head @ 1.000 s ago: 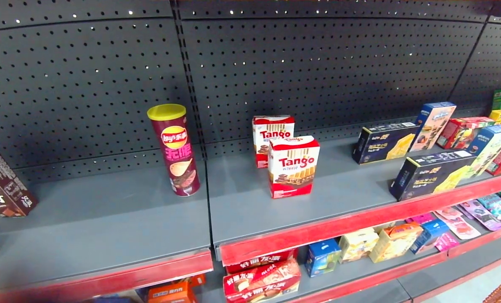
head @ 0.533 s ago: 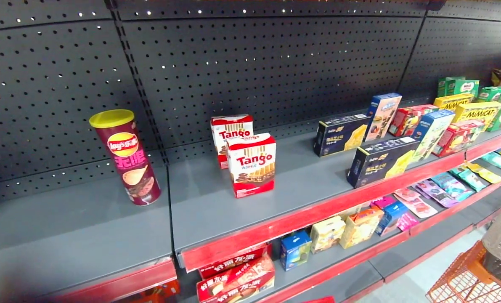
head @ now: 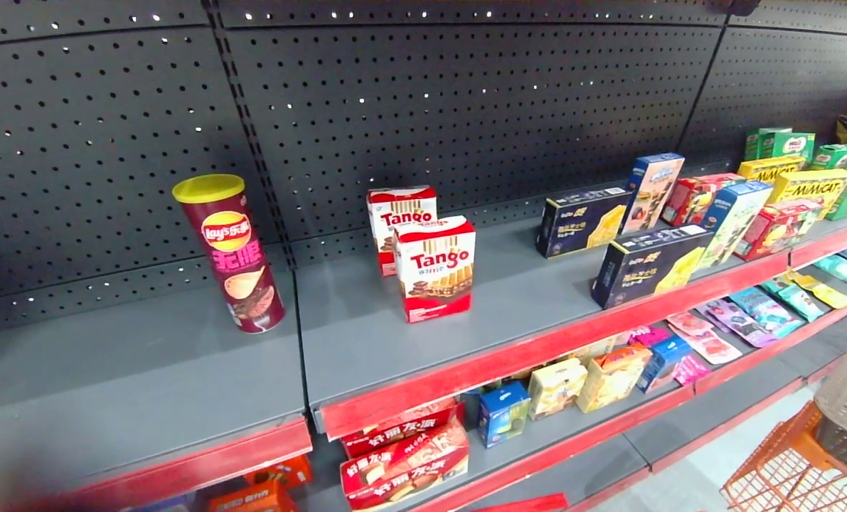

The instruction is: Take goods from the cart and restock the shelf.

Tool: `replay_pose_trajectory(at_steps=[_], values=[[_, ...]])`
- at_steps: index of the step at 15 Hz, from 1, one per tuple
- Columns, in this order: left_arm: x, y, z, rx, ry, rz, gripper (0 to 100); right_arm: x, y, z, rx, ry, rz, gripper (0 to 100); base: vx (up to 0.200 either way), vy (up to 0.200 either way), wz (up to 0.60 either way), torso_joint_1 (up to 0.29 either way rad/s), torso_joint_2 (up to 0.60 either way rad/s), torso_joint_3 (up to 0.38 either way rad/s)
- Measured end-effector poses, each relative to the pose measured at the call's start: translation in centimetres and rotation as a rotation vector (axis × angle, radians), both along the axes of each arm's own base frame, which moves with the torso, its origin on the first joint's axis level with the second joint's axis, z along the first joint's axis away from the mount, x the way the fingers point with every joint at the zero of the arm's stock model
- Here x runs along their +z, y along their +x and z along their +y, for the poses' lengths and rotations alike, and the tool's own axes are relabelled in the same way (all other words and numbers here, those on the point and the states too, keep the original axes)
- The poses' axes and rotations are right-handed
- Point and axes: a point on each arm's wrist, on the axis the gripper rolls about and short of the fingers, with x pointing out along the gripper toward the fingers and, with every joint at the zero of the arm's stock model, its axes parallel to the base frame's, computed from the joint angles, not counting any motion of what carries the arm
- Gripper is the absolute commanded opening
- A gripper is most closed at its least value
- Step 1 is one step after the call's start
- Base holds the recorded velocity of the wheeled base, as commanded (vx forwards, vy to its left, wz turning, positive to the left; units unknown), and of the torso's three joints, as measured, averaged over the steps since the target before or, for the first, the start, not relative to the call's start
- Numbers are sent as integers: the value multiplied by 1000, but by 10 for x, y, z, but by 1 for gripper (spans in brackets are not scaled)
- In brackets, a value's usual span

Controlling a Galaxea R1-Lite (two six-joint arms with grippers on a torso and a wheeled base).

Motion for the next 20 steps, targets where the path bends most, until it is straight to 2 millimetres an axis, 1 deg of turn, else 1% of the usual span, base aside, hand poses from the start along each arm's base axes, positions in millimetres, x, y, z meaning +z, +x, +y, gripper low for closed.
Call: replay_pose_trajectory(at_steps=[1, 8, 20], values=[[0, 0, 0, 0, 0, 0, 100, -1, 0, 0, 6, 0, 1, 100, 0, 0, 0, 0, 0, 0], [0, 0, 0, 1, -1, 0, 100, -1, 1, 0, 16, 0, 3, 100, 0, 0, -600, 5, 2, 2], [0, 0, 0, 1, -5, -1, 100, -2, 1, 0, 18, 1, 5, 100, 0, 0, 0, 0, 0, 0]])
